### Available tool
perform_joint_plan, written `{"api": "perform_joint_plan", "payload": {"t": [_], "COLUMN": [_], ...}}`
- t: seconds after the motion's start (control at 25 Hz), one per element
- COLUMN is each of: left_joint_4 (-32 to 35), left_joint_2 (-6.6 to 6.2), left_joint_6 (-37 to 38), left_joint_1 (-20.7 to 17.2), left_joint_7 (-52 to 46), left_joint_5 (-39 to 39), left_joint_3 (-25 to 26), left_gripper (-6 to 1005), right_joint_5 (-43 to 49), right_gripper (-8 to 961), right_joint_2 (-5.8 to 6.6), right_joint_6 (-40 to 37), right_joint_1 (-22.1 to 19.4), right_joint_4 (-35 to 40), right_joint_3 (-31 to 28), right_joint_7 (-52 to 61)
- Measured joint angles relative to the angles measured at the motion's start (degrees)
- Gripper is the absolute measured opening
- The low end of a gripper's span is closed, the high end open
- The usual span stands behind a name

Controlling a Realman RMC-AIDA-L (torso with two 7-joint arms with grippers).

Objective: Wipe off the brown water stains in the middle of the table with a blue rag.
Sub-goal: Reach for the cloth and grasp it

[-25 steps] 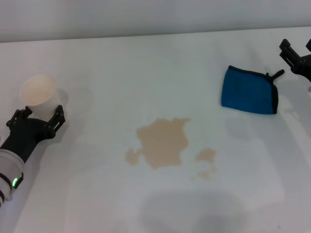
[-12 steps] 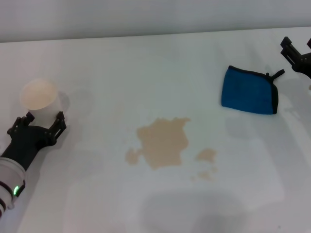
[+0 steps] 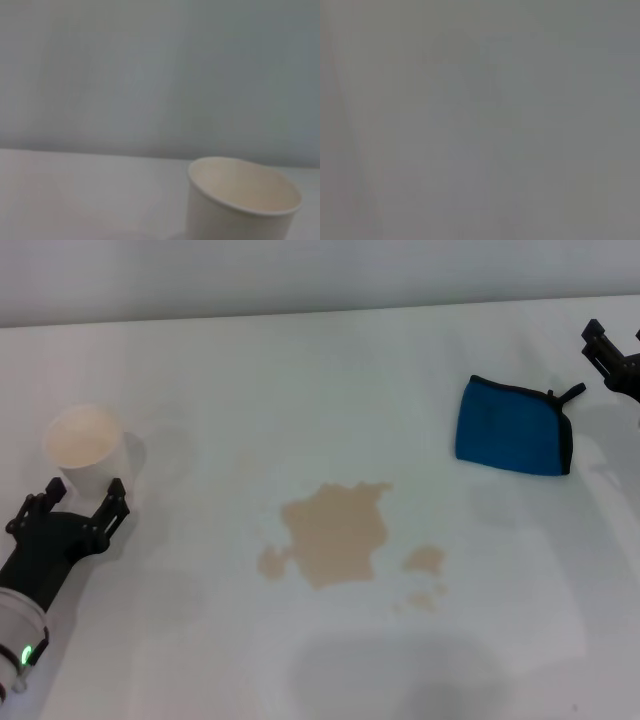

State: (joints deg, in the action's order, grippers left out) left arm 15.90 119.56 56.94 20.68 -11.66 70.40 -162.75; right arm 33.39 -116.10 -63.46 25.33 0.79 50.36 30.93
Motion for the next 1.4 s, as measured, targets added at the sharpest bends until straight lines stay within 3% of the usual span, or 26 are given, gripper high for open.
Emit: {"api": "perform_joint_plan", "payload": {"t": [0.24, 0.4, 0.56, 0.68, 0.8, 1.0, 1.16, 1.2, 1.24, 1.4], "left_joint_4": [1.75, 3.41, 4.0, 3.64, 3.07, 2.97, 3.02, 3.04, 3.04, 2.79], "left_joint_2": [-0.16, -0.07, -0.15, -0.23, -0.3, -0.24, -0.2, -0.21, -0.23, -0.36], "left_joint_6": [5.19, 9.01, 12.09, 13.92, 15.76, 16.16, 16.2, 16.23, 16.26, 16.93], "left_joint_1": [-3.3, -5.87, -7.52, -8.34, -9.51, -10.26, -10.29, -10.23, -10.14, -9.63], "left_joint_7": [-0.02, -0.09, -0.17, -0.16, -0.21, -0.31, -0.31, -0.31, -0.31, -0.75], "left_joint_5": [-0.16, -0.17, -1.47, -4.55, -5.97, -5.64, -5.64, -5.64, -5.64, -5.64], "left_joint_3": [-0.11, -0.11, -0.11, -0.11, -0.03, 0.15, 0.14, 0.18, 0.22, 0.33], "left_gripper": [786, 786, 785, 785, 785, 785, 785, 785, 785, 786], "right_joint_5": [0.14, 0.92, 4.71, 12.26, 20.11, 35.02, 49.41, 56.26, 56.26, 66.97], "right_gripper": [828, 827, 826, 825, 698, 702, 702, 702, 702, 701], "right_joint_2": [0.05, 0.43, 1.46, 3.72, 5.95, 9.69, 12.78, 13.94, 13.94, 15.86], "right_joint_6": [0.37, 0.57, 1.2, 4.94, 7.3, 7.19, 6.06, 4.89, 4.89, 2.5], "right_joint_1": [-0.03, -0.03, -0.1, -0.38, -0.08, 2.97, 9.07, 12.25, 12.25, 17.79], "right_joint_4": [-0.03, 0.41, 4.59, 13.32, 20.76, 28.08, 28.59, 28.6, 28.6, 28.91], "right_joint_3": [0.3, 1.37, 8.15, 17.61, 22.28, 23.19, 23.17, 23.17, 23.17, 23.12], "right_joint_7": [1.5, 8.21, 19.66, 35.0, 45.62, 59.8, 70.24, 75.33, 75.33, 84.1]}}
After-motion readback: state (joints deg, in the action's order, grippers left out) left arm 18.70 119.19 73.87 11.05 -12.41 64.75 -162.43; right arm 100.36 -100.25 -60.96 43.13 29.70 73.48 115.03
